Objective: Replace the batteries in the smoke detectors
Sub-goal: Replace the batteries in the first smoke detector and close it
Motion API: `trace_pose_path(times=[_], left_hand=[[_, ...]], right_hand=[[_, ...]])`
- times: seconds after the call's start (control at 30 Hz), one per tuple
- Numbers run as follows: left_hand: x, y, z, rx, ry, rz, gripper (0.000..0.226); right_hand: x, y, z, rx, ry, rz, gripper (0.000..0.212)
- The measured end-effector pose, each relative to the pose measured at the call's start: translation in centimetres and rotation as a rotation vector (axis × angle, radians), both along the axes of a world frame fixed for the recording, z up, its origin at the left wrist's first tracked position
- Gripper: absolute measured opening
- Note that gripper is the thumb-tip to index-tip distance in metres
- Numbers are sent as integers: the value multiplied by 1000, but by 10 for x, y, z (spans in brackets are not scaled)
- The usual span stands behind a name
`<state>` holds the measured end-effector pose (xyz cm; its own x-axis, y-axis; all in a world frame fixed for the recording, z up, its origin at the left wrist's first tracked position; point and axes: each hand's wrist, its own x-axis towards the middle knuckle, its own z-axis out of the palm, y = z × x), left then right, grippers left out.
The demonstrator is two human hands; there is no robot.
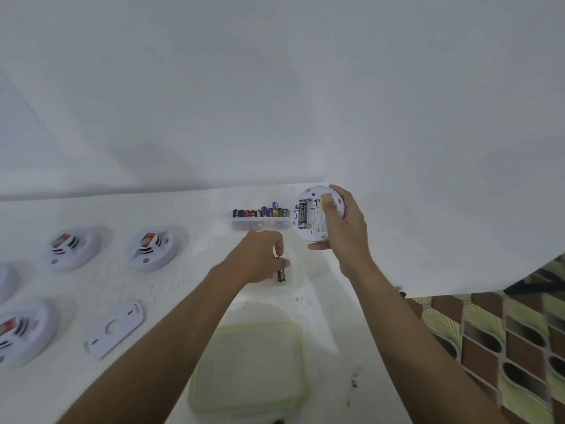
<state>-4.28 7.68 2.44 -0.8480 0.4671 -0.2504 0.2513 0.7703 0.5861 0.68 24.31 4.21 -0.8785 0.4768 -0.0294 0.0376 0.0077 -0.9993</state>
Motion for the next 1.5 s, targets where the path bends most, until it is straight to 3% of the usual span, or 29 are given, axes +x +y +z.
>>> trace_pose_path(times=[0.3,0.47,0.57,0.73,1.07,1.2,1.27,1.37,1.5], left_hand=[[6,3,9,51,-3,79,18],[9,5,26,256,413,181,4],[6,7,28,326,544,101,23],[9,11,24,240,596,-5,38],[16,24,30,135,727,-113,20],[14,24,34,47,717,-177,33],[16,25,37,22,737,-200,24],[15,26,36,15,756,-220,14],[14,25,35,58,753,-251,19]], right_hand=[[-1,7,-9,-23,-14,79,29],[-2,5,-9,-62,-5,151,30],[-3,4,-8,-63,2,186,29],[-5,6,-6,-51,-5,215,27],[-9,17,-1,-30,-21,259,22],[-10,22,0,1,-39,312,18],[-11,25,1,17,-47,346,17],[-14,29,3,40,-59,399,20],[-15,29,3,46,-57,425,17]])
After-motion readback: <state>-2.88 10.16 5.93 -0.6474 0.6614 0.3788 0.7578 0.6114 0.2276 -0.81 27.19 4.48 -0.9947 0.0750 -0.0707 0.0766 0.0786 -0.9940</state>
